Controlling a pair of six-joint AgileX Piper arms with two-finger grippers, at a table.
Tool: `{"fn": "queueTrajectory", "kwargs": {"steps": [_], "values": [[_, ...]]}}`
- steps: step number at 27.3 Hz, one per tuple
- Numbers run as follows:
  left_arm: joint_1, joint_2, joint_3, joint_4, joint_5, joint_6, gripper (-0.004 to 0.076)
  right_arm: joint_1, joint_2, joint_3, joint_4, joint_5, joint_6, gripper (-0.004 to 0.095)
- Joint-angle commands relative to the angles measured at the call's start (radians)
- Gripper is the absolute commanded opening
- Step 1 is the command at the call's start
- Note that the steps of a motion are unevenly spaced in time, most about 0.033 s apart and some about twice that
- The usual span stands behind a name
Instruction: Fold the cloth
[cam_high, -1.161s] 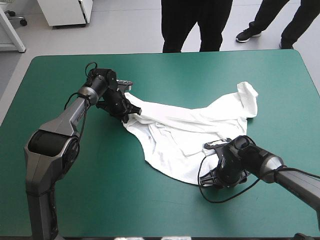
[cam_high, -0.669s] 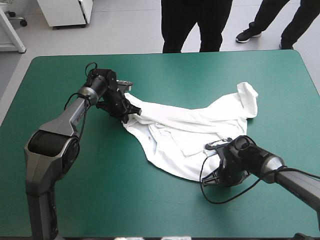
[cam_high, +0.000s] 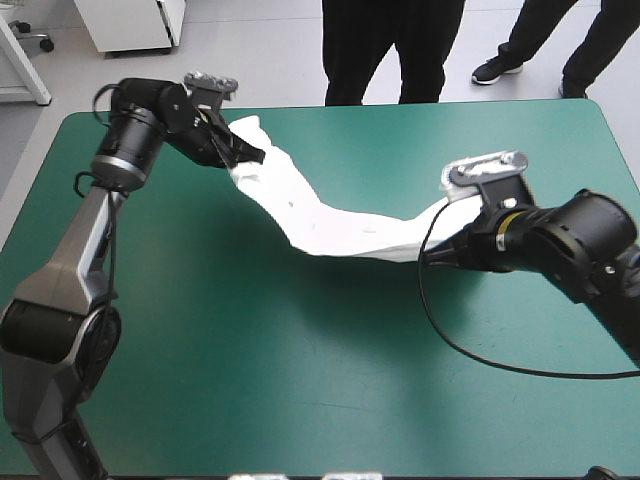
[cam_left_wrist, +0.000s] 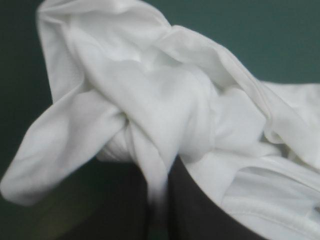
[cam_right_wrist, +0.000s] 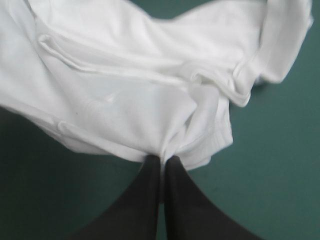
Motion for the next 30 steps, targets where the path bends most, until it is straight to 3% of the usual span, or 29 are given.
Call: {"fn": "queueTrajectory", "kwargs": {"steps": [1, 8, 19, 26, 30], "values": [[0.0, -0.186, -0.142, -0.009, 0.043, -0.001, -0.0009, 0.0, -0.034, -0.241, -0.078, 0.003, -0.035, -0.0017], [0.0, -0.384, -0.382, -0.051, -0.03, -0.008, -0.0009, 0.0, 0.0, -0.672, -0.181, 0.0, -0.149, -0.0017], [0.0, -0.52, -0.533, -0.221, -0.368, -0.006, -0.0009, 0.0, 0.146, -1.203, -0.136, -0.064, -0.3, -0.0017], [0.0, -0.563, -0.576, -0.303, -0.603, 0.021, -0.0009, 0.0, 0.176, -1.312, -0.063, -0.225, -0.324, -0.0017], [0.0, -0.576, -0.592, -0.306, -0.623, 0.023, -0.0009, 0.0, 0.174, -1.312, -0.063, -0.271, -0.324, -0.0017]]}}
